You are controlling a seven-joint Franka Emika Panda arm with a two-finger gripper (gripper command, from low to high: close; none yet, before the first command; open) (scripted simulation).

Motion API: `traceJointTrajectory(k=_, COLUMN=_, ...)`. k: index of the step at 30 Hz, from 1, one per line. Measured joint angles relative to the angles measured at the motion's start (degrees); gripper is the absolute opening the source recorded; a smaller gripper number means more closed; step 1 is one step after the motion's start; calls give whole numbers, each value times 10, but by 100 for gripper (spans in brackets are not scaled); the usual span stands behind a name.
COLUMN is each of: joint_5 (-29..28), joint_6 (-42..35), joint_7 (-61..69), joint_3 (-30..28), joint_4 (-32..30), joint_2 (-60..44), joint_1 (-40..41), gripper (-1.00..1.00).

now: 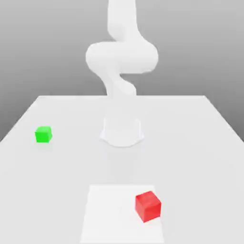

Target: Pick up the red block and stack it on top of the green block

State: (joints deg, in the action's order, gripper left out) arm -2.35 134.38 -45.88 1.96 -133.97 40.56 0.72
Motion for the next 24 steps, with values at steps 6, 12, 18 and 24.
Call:
traceJointTrajectory(k=6, joint_5=-53, joint_6=63, joint_7=3, joint_3=32, joint_4=-53, joint_2=-133, joint_1=10, gripper=0)
traceJointTrajectory(k=12, joint_5=-83, joint_6=124, joint_7=22, joint_3=43, joint_4=-105, joint_2=-260, joint_1=9, gripper=0)
traceJointTrajectory(k=18, joint_5=-59, joint_6=191, joint_7=78, joint_3=49, joint_4=-159, joint_2=-380, joint_1=-6, gripper=0)
traceJointTrajectory(k=24, joint_5=-9, joint_6=264, joint_7=139, joint_3=61, joint_4=-187, joint_2=-483, joint_1=-14, gripper=0)
